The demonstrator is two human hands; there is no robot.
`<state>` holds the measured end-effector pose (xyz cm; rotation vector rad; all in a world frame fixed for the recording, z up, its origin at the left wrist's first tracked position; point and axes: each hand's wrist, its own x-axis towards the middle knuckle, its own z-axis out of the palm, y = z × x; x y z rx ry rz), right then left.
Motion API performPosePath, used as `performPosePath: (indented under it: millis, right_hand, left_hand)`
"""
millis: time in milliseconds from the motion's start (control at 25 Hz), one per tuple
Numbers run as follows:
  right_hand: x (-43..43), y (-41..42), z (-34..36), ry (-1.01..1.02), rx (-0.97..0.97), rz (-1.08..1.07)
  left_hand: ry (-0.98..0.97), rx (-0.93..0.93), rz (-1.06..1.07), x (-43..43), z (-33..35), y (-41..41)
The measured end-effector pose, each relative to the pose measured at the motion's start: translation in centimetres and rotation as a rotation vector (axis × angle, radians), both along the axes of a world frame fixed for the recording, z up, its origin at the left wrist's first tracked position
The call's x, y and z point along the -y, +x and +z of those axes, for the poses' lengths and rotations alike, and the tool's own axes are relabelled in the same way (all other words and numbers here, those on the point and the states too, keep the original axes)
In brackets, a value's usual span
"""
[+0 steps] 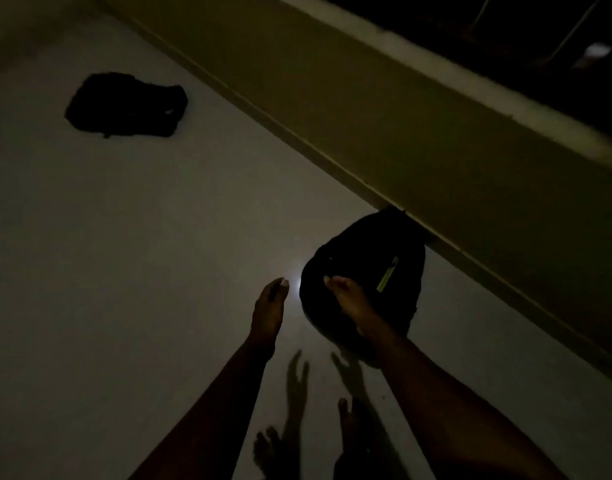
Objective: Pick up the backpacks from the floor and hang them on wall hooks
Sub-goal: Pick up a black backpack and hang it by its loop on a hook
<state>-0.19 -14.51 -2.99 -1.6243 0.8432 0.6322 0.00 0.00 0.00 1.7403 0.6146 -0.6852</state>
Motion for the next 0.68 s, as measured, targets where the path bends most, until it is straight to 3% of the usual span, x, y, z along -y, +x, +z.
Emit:
performPosePath:
  millis: [240, 360, 560, 680]
  right_hand:
    - [-1.1, 4.1, -25.1, -0.192, 0.013, 0.107]
    - [-2.3, 4.8, -35.4, -0.276, -0.016, 0.281]
    - [-4.8, 3.5, -41.3, -0.564, 0.002, 0.651]
    - [-4.7, 1.6, -37.8, -0.481, 0.053, 0.611]
  left_hand:
    - [-0.037, -0.041, 0.054, 1.6, -25.0, 4.9]
    - [-0.105, -0.059, 0.155, 1.0, -34.2, 5.7]
    - [-0.178, -0.12, 0.25, 0.3, -40.1, 4.5]
    - [-0.164, -0.151, 0.303, -0.8, -36.2, 2.5]
